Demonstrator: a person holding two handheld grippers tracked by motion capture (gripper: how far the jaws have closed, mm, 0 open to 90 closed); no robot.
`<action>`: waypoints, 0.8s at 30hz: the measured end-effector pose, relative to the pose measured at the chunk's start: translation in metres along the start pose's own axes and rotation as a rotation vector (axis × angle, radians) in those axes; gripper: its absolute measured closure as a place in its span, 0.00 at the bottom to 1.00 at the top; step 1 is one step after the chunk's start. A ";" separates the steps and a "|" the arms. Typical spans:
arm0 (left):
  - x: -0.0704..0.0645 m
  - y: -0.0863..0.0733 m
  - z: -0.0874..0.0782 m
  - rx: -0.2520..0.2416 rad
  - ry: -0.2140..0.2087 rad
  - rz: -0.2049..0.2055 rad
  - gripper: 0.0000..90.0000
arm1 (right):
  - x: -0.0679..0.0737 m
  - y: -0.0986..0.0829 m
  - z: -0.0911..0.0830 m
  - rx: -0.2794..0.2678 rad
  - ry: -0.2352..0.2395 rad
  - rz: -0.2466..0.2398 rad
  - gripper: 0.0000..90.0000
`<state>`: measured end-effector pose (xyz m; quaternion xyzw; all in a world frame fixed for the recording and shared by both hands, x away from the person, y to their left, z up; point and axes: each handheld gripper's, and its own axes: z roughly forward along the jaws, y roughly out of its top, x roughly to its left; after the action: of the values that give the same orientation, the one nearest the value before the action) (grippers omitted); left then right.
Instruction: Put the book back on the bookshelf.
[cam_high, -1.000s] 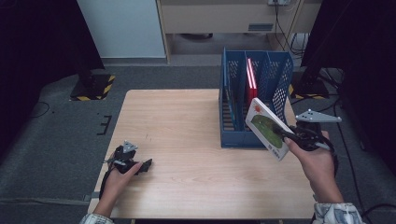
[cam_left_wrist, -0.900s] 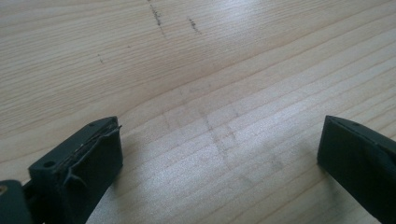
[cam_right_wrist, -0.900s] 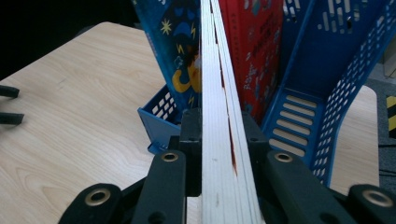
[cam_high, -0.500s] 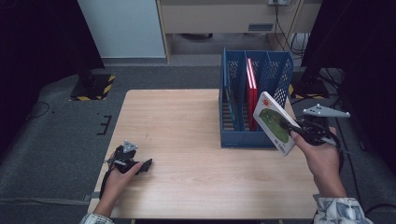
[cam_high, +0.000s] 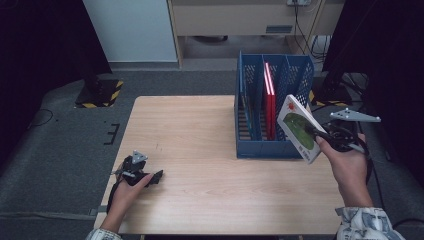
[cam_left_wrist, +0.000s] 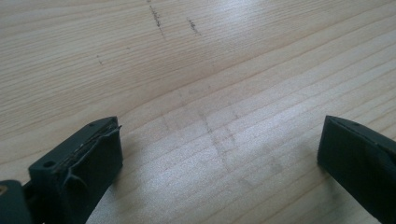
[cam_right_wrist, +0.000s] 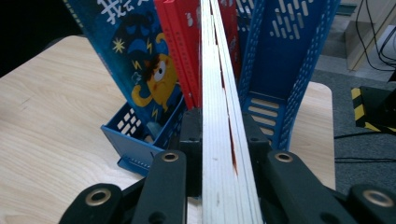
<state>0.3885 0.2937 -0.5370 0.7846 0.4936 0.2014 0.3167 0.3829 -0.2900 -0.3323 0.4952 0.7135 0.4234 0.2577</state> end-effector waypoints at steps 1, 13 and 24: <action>0.000 0.000 0.000 0.000 0.000 0.000 0.00 | 0.000 0.000 0.000 0.000 0.000 0.000 0.85; 0.000 0.000 0.000 0.000 0.000 0.000 0.00 | -0.018 0.013 0.014 0.016 -0.077 0.035 0.85; 0.000 0.000 0.000 0.000 -0.002 0.002 0.00 | -0.028 0.023 0.036 0.026 -0.121 0.063 0.85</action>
<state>0.3887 0.2936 -0.5370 0.7851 0.4927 0.2010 0.3169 0.4327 -0.2996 -0.3320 0.5456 0.6861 0.3912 0.2802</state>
